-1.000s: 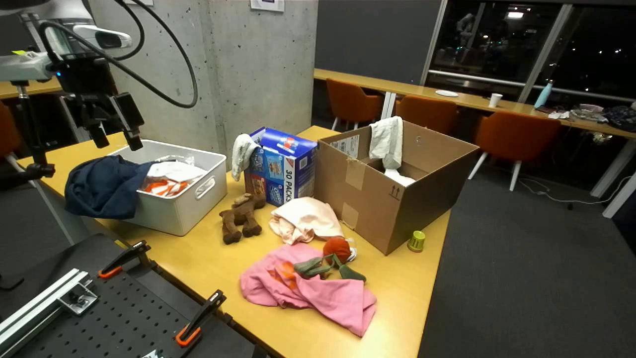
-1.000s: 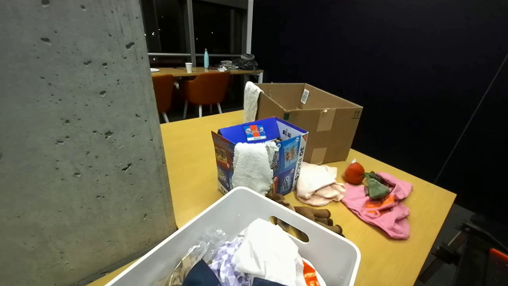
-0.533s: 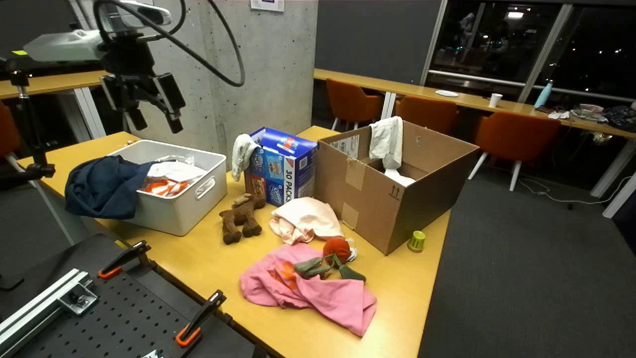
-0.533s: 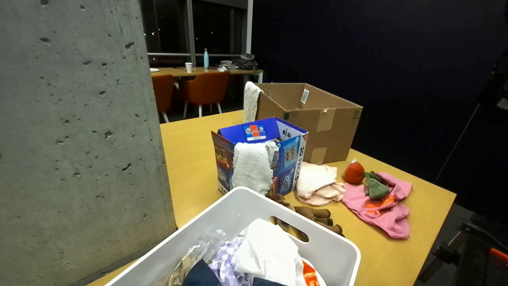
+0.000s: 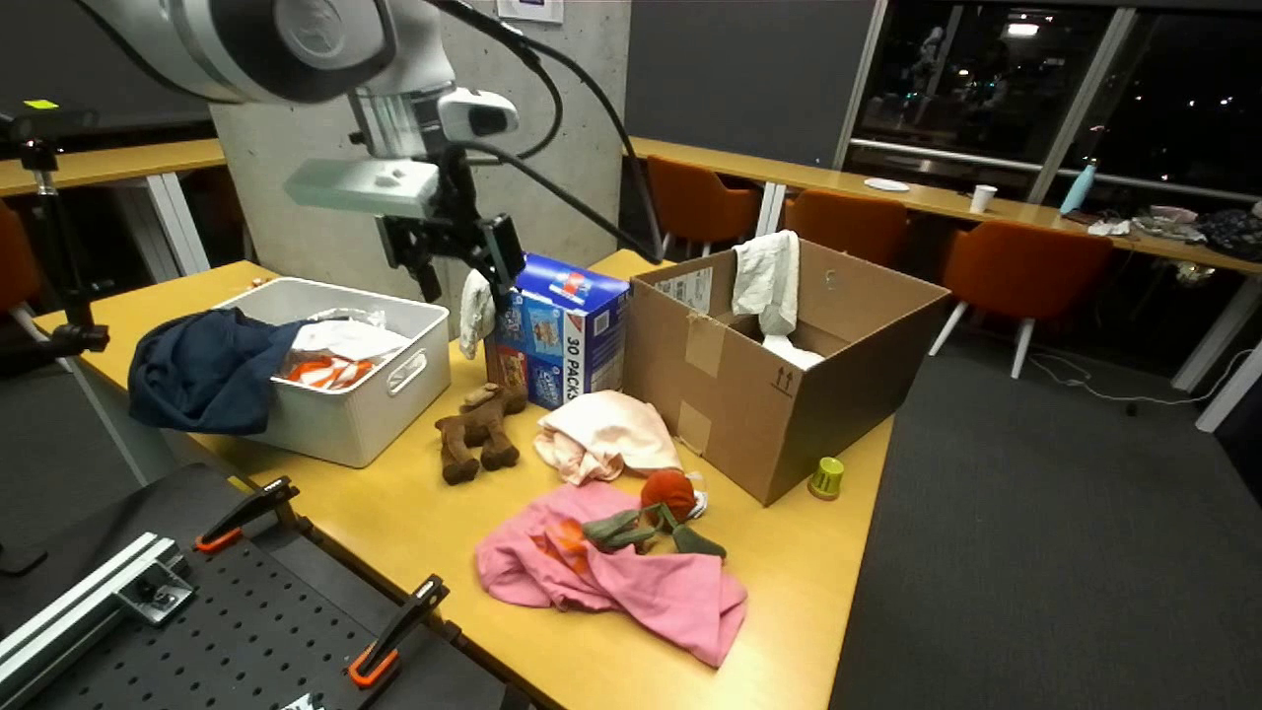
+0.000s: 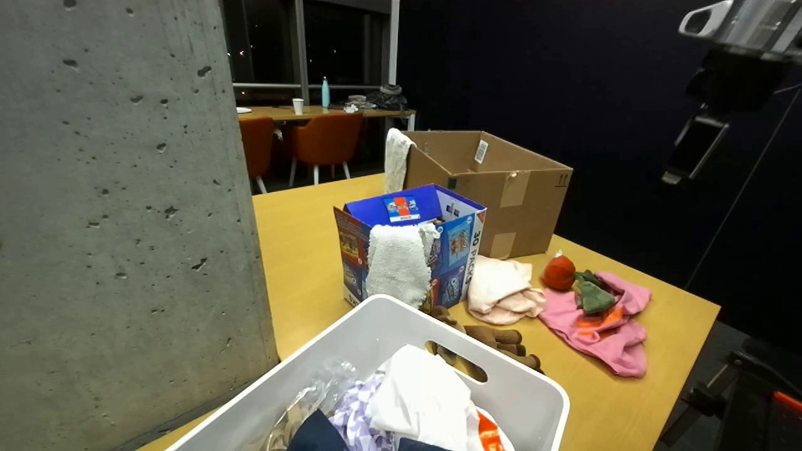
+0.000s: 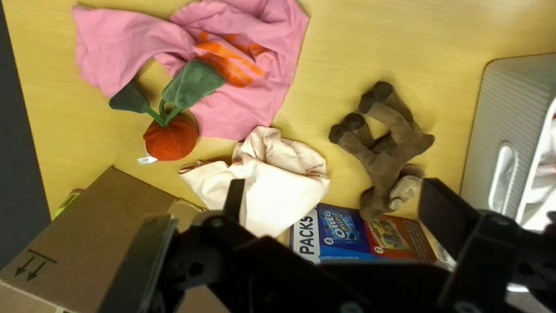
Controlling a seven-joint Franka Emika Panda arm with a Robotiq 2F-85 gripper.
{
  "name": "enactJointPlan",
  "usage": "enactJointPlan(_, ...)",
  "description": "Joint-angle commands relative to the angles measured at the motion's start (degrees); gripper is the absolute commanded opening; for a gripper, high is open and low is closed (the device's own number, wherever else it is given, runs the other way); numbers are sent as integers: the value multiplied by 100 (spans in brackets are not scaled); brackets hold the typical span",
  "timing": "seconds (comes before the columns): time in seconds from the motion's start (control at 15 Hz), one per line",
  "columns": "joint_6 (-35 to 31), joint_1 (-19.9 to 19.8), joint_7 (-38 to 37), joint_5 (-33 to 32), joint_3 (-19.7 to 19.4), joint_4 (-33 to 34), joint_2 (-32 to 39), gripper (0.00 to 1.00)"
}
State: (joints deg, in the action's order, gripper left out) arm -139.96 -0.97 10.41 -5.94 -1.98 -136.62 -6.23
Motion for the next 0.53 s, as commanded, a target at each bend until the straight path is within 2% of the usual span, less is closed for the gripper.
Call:
enactJointPlan(0.0,-310,-58,645,367,-110,796,1316,100)
enactJointPlan(0.2,-284,-240,1140,576,15,1442,2181,100)
enactJointPlan(0.47,-210,-445,1388,543,133,2248,3077,100)
